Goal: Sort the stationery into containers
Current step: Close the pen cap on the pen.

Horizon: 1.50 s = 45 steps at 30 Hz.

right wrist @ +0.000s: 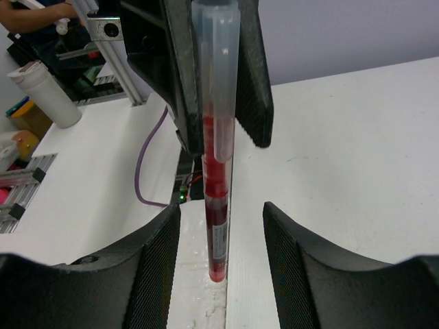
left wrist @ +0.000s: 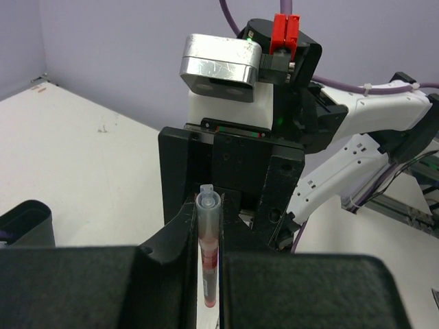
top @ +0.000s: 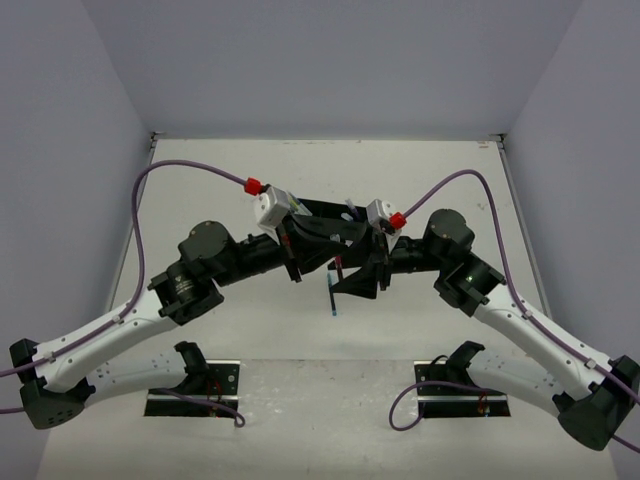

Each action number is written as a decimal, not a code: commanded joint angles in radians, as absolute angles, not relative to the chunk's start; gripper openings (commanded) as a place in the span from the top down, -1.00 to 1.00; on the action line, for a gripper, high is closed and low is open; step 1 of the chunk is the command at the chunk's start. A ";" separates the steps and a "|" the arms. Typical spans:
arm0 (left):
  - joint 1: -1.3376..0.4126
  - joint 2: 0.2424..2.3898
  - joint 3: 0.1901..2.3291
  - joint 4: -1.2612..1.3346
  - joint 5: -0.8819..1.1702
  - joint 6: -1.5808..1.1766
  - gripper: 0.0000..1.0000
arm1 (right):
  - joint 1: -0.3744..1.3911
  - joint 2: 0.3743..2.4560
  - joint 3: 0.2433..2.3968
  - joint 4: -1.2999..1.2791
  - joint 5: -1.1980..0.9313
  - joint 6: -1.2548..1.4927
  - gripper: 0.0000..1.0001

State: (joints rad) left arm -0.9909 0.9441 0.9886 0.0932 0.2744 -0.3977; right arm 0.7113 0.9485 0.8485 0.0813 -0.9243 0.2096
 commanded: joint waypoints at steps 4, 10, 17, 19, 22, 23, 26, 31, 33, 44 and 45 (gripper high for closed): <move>-0.992 0.992 1.005 0.132 0.491 -0.321 1.00 | 0.712 0.950 0.938 0.064 -0.911 0.193 0.43; -0.992 0.989 1.006 0.109 0.472 -0.287 1.00 | 0.712 0.947 0.912 0.069 -0.910 0.195 1.00; -0.994 0.974 1.023 0.116 0.423 -0.278 1.00 | 0.712 0.951 0.857 0.105 -0.912 0.211 1.00; -0.992 0.978 1.025 0.115 0.431 -0.277 1.00 | 0.712 0.943 0.847 0.118 -0.903 0.225 1.00; -0.993 0.995 1.004 0.124 0.453 -0.290 1.00 | 0.712 0.911 0.839 0.157 -0.843 0.277 1.00; -0.994 1.000 0.990 0.135 0.470 -0.300 1.00 | 0.712 0.896 0.838 0.177 -0.806 0.299 1.00; -0.996 1.012 0.918 0.207 0.571 -0.351 1.00 | 0.708 0.862 0.856 0.231 -0.708 0.353 1.00; -0.997 0.980 0.848 0.236 0.532 -0.359 1.00 | 0.687 0.862 0.909 0.230 -0.690 0.334 1.00; -0.997 0.963 0.871 0.194 0.462 -0.332 1.00 | 0.691 0.904 0.914 0.204 -0.736 0.293 1.00; -0.997 1.005 1.279 -0.144 -0.199 -0.301 -1.00 | 0.687 0.986 0.797 0.222 -0.440 0.157 1.00; -0.997 1.006 1.302 -0.175 -0.346 -0.358 -1.00 | 0.684 0.997 0.800 0.221 -0.409 0.120 1.00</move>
State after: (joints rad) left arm -0.9997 1.0203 1.1811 -0.0570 0.0792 -0.3018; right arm 0.6923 0.9610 0.8014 0.1730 -0.6033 0.2241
